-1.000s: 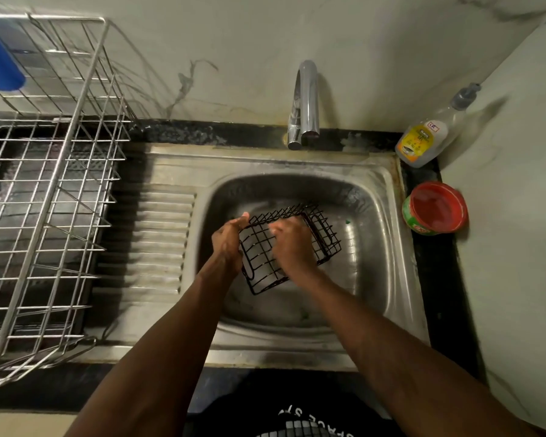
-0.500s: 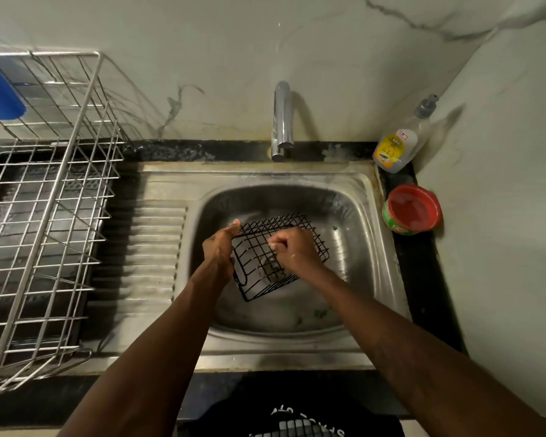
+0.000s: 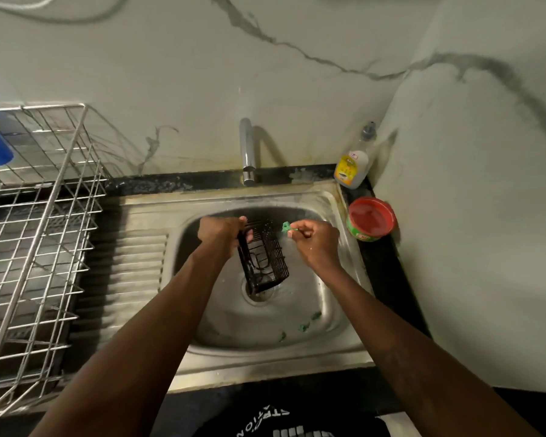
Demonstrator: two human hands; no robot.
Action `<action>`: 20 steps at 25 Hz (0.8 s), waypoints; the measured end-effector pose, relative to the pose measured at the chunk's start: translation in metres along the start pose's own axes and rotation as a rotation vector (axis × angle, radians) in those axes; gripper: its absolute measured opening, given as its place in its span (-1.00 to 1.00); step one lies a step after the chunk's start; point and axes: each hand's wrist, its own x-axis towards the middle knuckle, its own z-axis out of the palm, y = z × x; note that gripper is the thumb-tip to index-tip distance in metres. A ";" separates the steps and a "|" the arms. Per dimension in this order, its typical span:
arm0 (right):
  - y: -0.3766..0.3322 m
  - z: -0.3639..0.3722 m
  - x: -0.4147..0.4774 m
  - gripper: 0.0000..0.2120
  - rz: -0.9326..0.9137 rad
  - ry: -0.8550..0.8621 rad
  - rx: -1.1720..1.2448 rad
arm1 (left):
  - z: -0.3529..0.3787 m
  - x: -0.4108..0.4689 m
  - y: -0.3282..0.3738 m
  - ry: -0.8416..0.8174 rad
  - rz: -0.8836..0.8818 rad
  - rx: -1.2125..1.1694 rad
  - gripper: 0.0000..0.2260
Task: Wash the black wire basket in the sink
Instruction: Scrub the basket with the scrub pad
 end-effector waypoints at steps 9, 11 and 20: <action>0.036 -0.085 0.033 -0.90 0.053 0.474 -0.056 | 0.057 -0.019 0.009 0.239 0.444 0.675 -0.89; 0.039 -0.095 0.041 -0.90 0.125 0.493 -0.145 | 0.069 -0.021 0.004 0.216 0.472 0.711 -0.92; 0.042 -0.098 0.053 -0.84 0.159 0.390 -0.223 | 0.113 -0.004 -0.020 0.096 0.494 0.803 -0.85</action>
